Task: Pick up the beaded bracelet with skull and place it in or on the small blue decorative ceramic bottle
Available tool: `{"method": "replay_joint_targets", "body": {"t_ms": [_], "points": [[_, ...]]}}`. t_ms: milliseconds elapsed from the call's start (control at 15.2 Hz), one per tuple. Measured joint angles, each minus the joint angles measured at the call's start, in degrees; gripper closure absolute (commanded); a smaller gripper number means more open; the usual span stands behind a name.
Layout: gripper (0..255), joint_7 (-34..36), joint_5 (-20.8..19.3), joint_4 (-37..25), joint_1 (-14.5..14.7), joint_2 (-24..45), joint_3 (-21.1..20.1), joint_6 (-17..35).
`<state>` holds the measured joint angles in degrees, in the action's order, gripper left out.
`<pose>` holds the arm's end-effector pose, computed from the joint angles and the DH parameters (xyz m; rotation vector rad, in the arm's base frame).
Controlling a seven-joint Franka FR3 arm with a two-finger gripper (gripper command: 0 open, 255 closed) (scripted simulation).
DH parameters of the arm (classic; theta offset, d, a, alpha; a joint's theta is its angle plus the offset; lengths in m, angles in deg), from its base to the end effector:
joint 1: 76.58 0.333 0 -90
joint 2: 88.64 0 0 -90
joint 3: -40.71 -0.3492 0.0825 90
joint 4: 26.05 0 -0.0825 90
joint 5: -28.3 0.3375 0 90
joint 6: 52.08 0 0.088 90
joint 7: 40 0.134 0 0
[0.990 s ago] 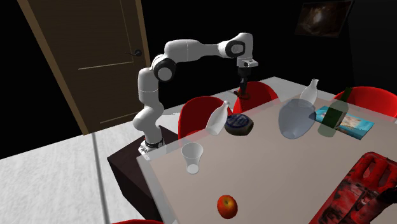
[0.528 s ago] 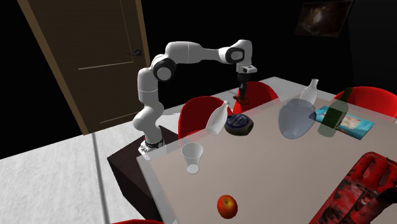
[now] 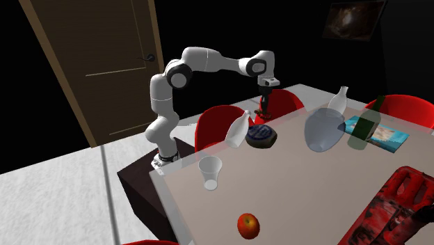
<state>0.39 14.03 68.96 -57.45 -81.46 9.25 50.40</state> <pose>0.3884 0.4031 0.5563 3.0070 0.3394 0.2193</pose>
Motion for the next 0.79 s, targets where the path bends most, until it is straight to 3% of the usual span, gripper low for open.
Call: {"method": "replay_joint_targets", "body": {"t_ms": [264, 330, 792], "points": [[255, 0.1, 0.0, 0.1, 0.0, 0.0, 0.0, 0.1], [0, 0.1, 0.0, 0.1, 0.0, 0.0, 0.0, 0.2], [0, 0.0, 0.0, -0.7, 0.1, 0.0, -0.1, -0.7]]}}
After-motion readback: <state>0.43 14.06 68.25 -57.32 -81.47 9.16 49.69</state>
